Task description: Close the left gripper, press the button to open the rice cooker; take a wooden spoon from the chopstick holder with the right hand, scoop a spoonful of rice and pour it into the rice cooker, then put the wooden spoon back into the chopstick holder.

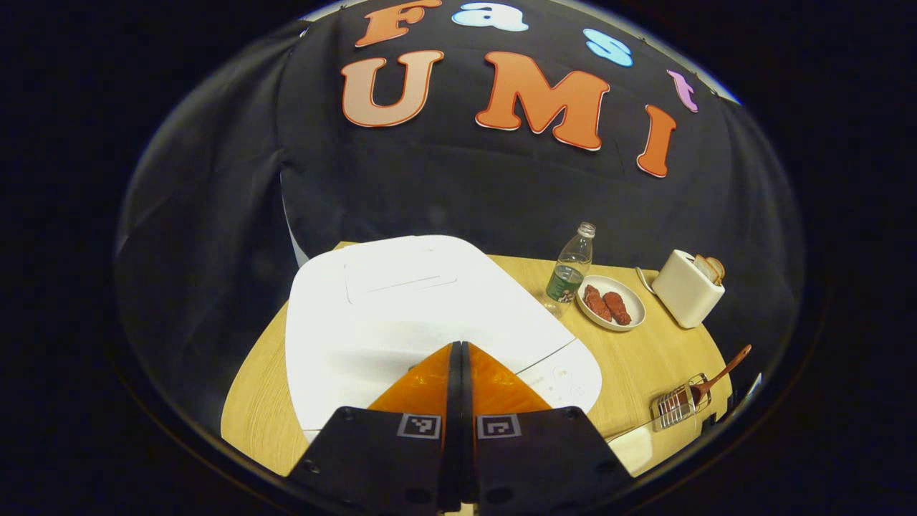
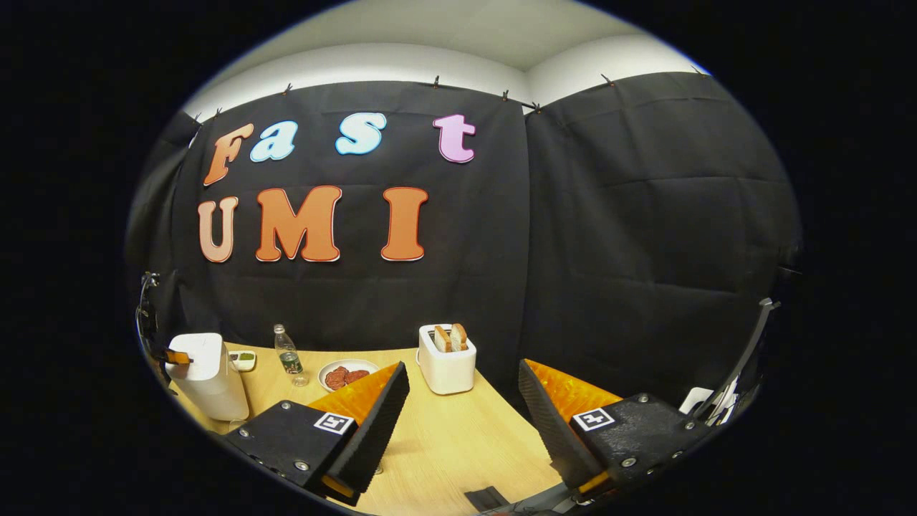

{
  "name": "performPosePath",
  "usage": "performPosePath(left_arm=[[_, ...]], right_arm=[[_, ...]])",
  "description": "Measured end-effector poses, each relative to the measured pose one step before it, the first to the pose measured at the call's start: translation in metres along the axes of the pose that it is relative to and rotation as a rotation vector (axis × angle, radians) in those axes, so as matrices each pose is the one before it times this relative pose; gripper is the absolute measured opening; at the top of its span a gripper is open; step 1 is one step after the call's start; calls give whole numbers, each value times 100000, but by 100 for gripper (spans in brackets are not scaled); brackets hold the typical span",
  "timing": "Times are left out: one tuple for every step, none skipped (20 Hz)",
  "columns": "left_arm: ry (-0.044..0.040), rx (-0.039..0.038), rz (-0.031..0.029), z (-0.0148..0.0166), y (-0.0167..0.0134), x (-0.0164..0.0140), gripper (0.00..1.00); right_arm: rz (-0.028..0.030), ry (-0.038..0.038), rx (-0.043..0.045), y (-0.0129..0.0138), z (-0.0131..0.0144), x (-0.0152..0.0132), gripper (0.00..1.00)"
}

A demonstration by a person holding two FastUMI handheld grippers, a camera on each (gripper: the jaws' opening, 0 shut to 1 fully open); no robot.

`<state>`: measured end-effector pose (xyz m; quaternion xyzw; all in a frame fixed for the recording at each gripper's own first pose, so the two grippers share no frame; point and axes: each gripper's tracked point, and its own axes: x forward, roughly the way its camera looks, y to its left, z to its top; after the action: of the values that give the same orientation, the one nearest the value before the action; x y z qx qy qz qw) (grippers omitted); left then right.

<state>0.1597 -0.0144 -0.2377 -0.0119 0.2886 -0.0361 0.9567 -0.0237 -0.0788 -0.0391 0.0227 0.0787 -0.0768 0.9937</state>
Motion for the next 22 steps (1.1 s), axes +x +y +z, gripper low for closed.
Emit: performPosePath(left_arm=[[82,917,1298,125,109,-486,5],[-1919,1600,1339,827,109,-572,5],[-3282,1617,949,1332,56,-911,5],[-3868,801,248,1605,-141,-1228,5],[-5144,403,519,2021,81,-1256,5],[-4065,80,286,2064,150,-1065,5],[-3690,-762,5,1615,12,-1456,5],[-3634,-1231,-34,1675,108,-1200,4],[-3635,-1205,231,1530,280,-1128,4],[-3449,-962,252,1458,465,-1075,4],[-3156,-1058,220,1306,335,-1083,5],[-2413,-957,-295,958,14,-964,5],[-1993,-771,-88,1041,161,-861,4],[-1872,-634,28,834,250,-758,4],[-1444,-496,310,836,267,-716,4],[-1136,-541,329,609,340,-700,4],[-1226,-478,745,576,357,-612,5],[-984,-248,1088,487,406,-469,5],[-832,439,1411,545,578,-416,5],[-1137,649,2047,402,693,-530,5],[-950,1365,988,509,457,-640,5],[-1075,969,1281,244,464,-164,5]], right_arm=[[1058,213,536,439,-180,47,95],[1087,603,271,427,-403,19,95],[1340,638,204,498,-376,101,95],[1377,407,193,494,-310,66,95],[1199,373,229,523,-200,152,95],[1219,585,308,500,-419,195,95],[1378,722,345,552,-342,247,95],[1538,655,287,646,-333,233,95],[1489,762,186,589,-419,332,95],[1204,724,155,416,-483,388,95],[1242,1181,402,457,-506,451,95],[1558,1228,855,520,-659,453,95],[1419,1442,1177,468,-636,587,95],[1312,999,1226,372,-641,681,95],[10,1514,1045,185,-825,790,95],[585,1178,1033,147,-817,948,96],[74,1505,995,177,-765,801,100],[-212,2082,942,23,-956,932,100],[190,2545,1388,130,-928,692,95],[990,2118,1768,283,-835,569,95],[915,2364,1771,303,-687,491,94],[705,1884,1480,144,-726,526,95]])
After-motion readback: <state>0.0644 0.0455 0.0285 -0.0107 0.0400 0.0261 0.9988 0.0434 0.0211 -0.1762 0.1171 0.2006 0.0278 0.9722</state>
